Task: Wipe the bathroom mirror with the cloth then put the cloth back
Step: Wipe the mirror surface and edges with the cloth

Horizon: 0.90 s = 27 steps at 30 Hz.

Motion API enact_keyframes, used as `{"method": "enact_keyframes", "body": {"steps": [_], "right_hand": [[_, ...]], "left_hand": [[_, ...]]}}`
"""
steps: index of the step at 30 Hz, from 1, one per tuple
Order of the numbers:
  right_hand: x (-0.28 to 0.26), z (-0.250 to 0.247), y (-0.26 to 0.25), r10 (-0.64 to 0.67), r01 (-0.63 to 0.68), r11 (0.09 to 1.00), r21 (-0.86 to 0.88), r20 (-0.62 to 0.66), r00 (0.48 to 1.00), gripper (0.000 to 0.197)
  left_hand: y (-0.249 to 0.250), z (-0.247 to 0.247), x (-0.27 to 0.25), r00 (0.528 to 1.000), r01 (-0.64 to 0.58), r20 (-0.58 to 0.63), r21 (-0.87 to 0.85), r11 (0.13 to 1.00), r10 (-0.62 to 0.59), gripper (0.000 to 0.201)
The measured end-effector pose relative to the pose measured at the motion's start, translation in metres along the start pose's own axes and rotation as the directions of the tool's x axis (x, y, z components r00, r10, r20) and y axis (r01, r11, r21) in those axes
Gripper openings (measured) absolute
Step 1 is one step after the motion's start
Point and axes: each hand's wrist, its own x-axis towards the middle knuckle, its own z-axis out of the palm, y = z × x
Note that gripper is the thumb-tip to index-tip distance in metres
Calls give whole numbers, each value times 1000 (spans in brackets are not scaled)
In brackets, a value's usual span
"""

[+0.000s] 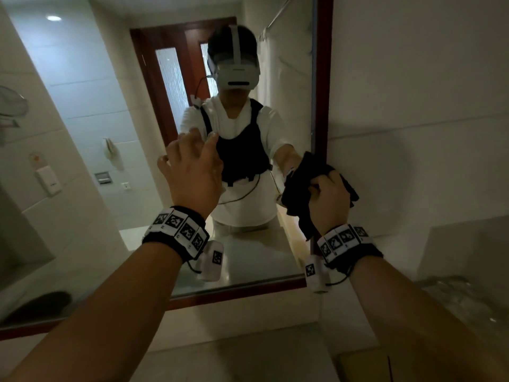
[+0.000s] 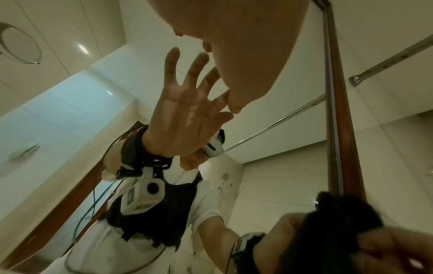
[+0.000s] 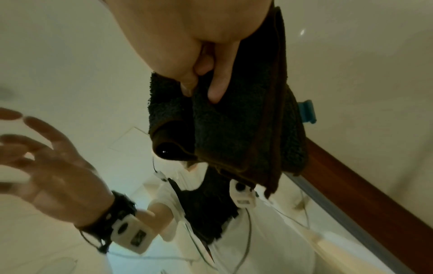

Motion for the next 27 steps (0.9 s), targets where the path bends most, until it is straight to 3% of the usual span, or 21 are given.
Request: {"method": "enact_keyframes", "body": {"steps": [5,14,18,23,27], "right_hand": [[56,-18,-31,-82,80,996,-25,-82,993,13],[128,-38,-61,-240,236,971,-40,-165,957,8],[112,-36,-59,-182,175,982,-71,-116,976,9],[88,-30,-43,-114,113,990,-84,-7,993,13],[110,-40,-58,-204,201,978,-53,-59,977,8]], "left_hand": [[-1,-1,23,993,-81,-93,-65,995,75,42],[1,-6,32,999,-9,-36,-92,996,5,64],[2,-13,34,1000,16,-15,-113,993,-17,76],[1,-18,40,1000,0,-8,-100,995,0,72],[0,-23,51,999,-25,-42,-40,999,23,58]]}}
